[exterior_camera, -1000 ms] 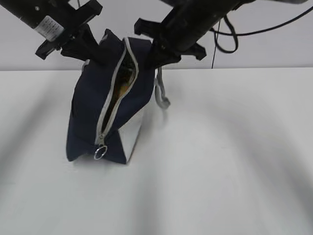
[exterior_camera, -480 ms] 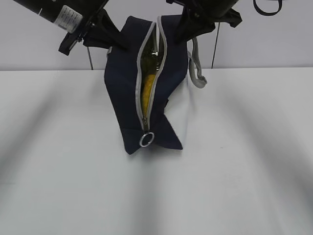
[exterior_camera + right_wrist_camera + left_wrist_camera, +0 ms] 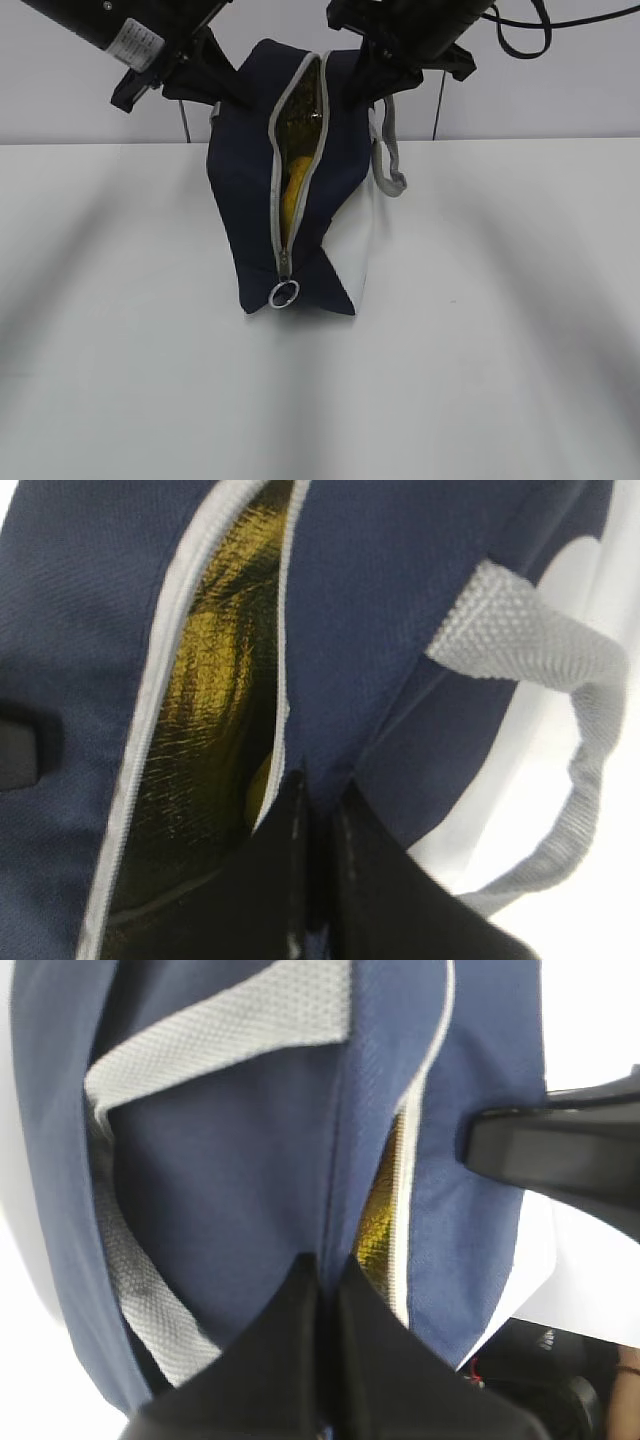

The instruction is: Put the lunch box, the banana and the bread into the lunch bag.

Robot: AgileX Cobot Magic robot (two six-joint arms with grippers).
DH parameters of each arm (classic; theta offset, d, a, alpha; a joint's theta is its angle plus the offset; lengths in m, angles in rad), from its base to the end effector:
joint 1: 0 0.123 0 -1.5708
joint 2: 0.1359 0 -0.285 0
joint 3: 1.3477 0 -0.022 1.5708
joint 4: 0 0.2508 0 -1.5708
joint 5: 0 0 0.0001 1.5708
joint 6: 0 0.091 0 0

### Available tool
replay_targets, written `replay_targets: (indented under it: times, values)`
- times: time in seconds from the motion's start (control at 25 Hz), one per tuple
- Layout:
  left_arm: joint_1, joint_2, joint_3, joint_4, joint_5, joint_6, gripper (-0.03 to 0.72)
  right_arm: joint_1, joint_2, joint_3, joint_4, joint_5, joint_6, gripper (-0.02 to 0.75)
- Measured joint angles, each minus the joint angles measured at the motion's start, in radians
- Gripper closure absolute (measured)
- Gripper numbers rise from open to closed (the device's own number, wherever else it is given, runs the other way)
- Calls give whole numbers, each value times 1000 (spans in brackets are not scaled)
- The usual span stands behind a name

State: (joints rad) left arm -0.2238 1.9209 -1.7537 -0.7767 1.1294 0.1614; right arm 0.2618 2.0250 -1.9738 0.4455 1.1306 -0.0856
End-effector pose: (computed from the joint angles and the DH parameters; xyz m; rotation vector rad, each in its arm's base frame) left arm 0.3956 -0.1492 0.3153 0.2248 2.6140 -1.0627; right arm 0.4253 0.1507 0.3179 -0.3340 2.6168 0.6556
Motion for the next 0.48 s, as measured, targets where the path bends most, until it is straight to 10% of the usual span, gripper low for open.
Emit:
replay_targets:
  times: [0.48]
  values:
    - [0,0,0,55,-17,0,689,0,11,-2,13,-32,-8,748]
